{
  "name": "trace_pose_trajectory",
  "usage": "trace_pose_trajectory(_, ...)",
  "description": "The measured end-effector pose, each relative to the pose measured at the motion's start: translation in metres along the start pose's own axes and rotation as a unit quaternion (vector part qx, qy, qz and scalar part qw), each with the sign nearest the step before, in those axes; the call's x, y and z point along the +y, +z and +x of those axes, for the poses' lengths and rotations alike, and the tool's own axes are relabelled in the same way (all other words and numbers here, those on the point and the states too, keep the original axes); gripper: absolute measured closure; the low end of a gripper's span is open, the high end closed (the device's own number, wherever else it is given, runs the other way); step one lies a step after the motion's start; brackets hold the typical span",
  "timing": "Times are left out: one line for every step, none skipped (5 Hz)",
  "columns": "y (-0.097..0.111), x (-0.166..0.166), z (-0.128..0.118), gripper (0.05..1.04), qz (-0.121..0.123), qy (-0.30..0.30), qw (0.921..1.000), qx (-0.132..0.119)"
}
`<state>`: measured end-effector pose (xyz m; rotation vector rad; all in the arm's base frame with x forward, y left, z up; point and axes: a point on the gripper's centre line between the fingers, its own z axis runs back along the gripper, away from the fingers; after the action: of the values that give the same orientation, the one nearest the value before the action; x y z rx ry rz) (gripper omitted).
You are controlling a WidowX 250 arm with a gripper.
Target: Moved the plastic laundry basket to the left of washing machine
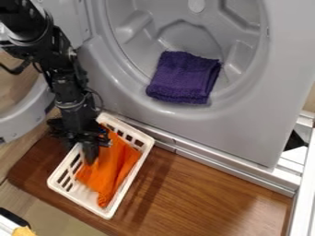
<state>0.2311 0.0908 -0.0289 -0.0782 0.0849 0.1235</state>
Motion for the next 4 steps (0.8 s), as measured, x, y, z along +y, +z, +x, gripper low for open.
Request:
trace_pose_trajectory(0.002,-0.007,0.003,0.178,0.011,-0.01,0.9998,0.01)
trace_pose_trajectory(0.019,-0.012,0.003,0.074,0.044,-0.008,0.9989,0.015)
trace_pose_trajectory(0.04,-0.01,0.0,0.079,0.078,0.005,0.9968,0.014)
trace_pose_trajectory(0.065,-0.011,-0.004,0.084,0.11,0.014,0.9938,0.0)
